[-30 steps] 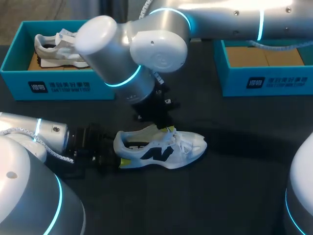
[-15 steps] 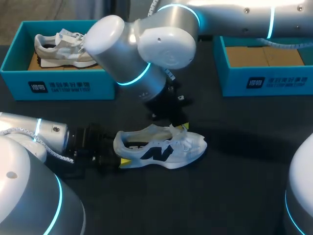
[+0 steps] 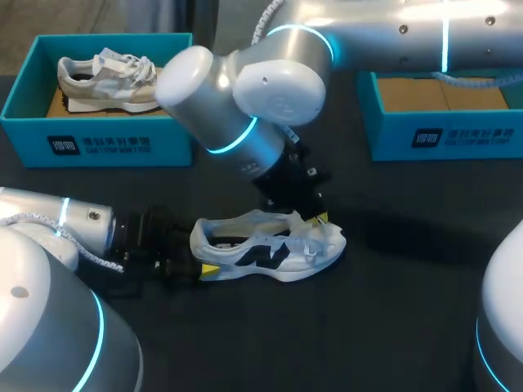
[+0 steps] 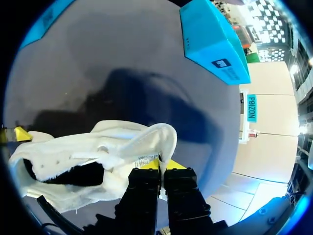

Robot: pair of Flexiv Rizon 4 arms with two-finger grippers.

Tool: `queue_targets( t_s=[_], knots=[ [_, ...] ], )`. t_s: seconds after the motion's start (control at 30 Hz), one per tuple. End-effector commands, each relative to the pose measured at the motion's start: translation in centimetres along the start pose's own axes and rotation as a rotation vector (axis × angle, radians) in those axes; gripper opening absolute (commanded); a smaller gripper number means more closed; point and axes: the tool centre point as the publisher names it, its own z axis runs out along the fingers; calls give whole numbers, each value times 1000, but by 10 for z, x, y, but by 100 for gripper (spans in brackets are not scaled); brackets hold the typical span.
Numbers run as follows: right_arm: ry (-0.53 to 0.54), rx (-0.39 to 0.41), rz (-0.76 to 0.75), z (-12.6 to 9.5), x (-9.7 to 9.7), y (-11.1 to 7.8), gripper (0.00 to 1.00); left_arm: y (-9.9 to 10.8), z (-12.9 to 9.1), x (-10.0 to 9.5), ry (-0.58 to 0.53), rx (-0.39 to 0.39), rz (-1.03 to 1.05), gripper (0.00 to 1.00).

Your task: Take the shoe out of the shoebox, open the shoe tongue, remove and reinsert the insole, then place the shoe into the shoebox

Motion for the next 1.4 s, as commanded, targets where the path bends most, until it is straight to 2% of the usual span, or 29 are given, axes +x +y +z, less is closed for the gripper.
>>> queue_targets(
  t_s=[0.03, 0.07, 0.1, 0.33, 0.67, 1.2, 1.3, 1.4],
  knots=[
    [19, 5, 1, 18, -1, 2, 47, 3, 3, 2, -3, 0, 1, 0],
    [24, 7, 1, 21, -1, 2, 83, 3, 3, 2, -3, 0, 1, 0],
    [29, 9, -1, 23, -1, 1, 99, 3, 3, 2, -3, 0, 1, 0],
    [40, 15, -3, 30, -2, 1, 100, 3, 3, 2, -3, 0, 1, 0],
    [28, -29, -15, 4, -10, 0, 100, 3, 3, 2, -3, 0, 1, 0],
    [107, -204, -127, -54, -6, 6, 100, 3, 3, 2, -3, 0, 1, 0],
    [133, -256, -194, -67, 1, 6, 100, 3, 3, 2, -3, 0, 1, 0],
    [177, -347, -304, -83, 10, 6, 100, 3, 3, 2, -3, 0, 1, 0]
  ],
)
